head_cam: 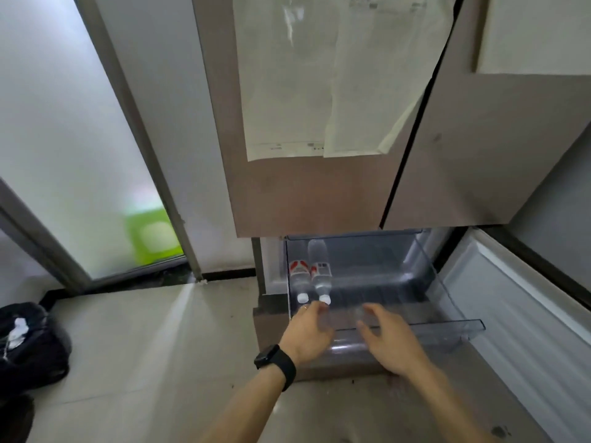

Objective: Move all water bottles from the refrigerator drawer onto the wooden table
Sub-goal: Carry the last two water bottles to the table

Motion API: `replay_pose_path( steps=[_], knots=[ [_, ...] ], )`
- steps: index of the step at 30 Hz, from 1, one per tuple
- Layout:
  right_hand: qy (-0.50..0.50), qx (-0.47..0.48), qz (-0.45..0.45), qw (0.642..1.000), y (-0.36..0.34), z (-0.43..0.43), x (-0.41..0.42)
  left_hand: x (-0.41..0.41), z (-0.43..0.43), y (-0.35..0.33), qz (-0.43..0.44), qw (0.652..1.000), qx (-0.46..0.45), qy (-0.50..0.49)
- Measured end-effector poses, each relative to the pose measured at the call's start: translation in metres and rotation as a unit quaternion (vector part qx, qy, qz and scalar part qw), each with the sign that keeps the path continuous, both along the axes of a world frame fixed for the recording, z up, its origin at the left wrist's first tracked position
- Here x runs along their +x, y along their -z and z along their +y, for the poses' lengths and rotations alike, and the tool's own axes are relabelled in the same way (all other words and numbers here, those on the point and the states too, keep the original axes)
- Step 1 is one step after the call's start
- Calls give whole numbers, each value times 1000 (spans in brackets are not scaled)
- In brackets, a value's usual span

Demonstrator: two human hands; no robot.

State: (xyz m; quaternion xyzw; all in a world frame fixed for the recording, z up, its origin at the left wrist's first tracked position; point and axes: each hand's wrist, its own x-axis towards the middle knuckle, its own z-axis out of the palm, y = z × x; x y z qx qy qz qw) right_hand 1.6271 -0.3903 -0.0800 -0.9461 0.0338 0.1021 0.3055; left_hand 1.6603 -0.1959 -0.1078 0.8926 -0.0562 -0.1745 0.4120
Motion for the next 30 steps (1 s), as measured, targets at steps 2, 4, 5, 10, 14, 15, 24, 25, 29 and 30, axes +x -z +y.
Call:
replay_pose_path(
  steps=[2,4,5,10,14,15,24,25,29,30],
  knots=[
    [-10,24,39,999,16,-9,40,31,-20,9,70,991,-68,-90],
    [11,73,96,993,34,-13,77,57,-33,18,122,974,-99,-166],
    [23,106,127,986,41,-12,94,68,-37,23,141,965,-102,-194],
    [108,204,235,944,88,0,160,110,-36,59,205,935,-90,-276],
    [145,293,312,892,123,8,181,131,-33,72,239,926,-62,-286],
    [162,326,332,870,126,11,184,136,-33,78,246,925,-49,-284],
    [180,335,348,857,141,25,194,147,-45,94,240,921,39,-303],
    [162,288,332,884,141,21,195,148,-47,95,229,922,64,-305],
    [100,163,272,943,139,-9,193,146,-50,96,213,927,89,-297],
    [91,147,258,951,135,-18,190,143,-50,95,221,929,98,-279]
  ],
)
